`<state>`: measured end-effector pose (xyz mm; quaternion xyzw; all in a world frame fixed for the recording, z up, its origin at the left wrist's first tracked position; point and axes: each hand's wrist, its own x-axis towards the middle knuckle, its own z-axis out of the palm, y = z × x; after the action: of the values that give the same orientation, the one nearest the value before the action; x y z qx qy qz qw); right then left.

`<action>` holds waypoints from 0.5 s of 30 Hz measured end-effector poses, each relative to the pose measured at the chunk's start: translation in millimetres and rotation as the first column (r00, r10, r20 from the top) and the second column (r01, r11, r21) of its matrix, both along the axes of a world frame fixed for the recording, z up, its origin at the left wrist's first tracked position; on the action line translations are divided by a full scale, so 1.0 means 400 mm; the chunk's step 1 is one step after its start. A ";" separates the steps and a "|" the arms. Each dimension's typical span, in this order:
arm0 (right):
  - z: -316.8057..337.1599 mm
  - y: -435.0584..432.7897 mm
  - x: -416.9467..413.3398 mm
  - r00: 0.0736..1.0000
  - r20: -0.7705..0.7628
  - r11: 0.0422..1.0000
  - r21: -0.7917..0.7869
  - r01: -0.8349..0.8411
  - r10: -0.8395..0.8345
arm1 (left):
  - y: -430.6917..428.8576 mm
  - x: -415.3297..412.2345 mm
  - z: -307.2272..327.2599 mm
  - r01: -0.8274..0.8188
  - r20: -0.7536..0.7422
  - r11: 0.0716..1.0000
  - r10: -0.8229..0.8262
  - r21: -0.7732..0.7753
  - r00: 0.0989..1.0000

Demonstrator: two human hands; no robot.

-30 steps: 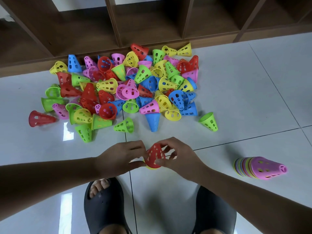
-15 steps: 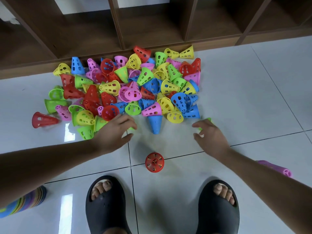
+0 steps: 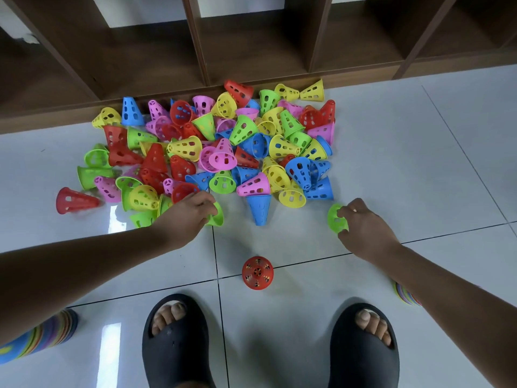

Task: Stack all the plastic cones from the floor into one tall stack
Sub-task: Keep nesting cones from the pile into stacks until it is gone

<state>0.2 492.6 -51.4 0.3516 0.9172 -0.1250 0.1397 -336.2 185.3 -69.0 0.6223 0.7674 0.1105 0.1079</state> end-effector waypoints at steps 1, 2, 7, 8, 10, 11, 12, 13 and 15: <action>0.003 -0.008 -0.002 1.000 0.018 1.000 -0.007 -0.025 0.025 | 0.001 0.000 0.003 -0.007 0.020 1.000 0.007 0.010 1.000; 0.004 -0.016 -0.002 0.998 0.029 0.999 -0.014 -0.049 0.050 | 0.003 0.001 0.008 -0.007 0.032 1.000 0.006 0.022 0.999; 0.023 -0.070 -0.010 0.984 -0.062 0.986 0.023 -0.168 0.169 | 0.013 0.030 0.044 -0.036 0.079 0.997 0.031 0.063 0.996; 0.028 -0.082 -0.017 0.978 -0.123 0.986 0.005 -0.167 0.166 | 0.014 0.043 0.054 -0.057 0.116 0.996 0.049 0.066 0.992; 0.041 -0.101 -0.031 0.958 -0.260 0.985 -0.095 -0.146 0.118 | 0.018 0.072 0.079 -0.087 0.187 0.995 0.074 0.058 0.980; 0.048 -0.109 -0.038 0.939 -0.336 0.979 -0.152 -0.135 0.077 | 0.020 0.087 0.091 -0.098 0.221 0.994 0.085 0.050 0.972; 0.057 -0.116 -0.045 0.913 -0.407 0.972 -0.197 -0.126 0.036 | 0.022 0.104 0.105 -0.113 0.259 0.992 0.096 0.051 0.961; 0.068 -0.122 -0.053 0.886 -0.465 0.965 -0.231 -0.123 0.001 | 0.025 0.122 0.118 -0.135 0.301 0.989 0.112 0.055 0.947; 0.095 -0.129 -0.067 0.843 -0.535 0.948 -0.295 -0.121 -0.059 | 0.031 0.158 0.144 -0.199 0.391 0.979 0.166 0.044 0.905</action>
<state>-26.6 440.9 -13.3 0.2604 0.8927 -0.3618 -0.0659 -273.0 197.7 -11.5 0.5179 0.7807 0.2719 0.2200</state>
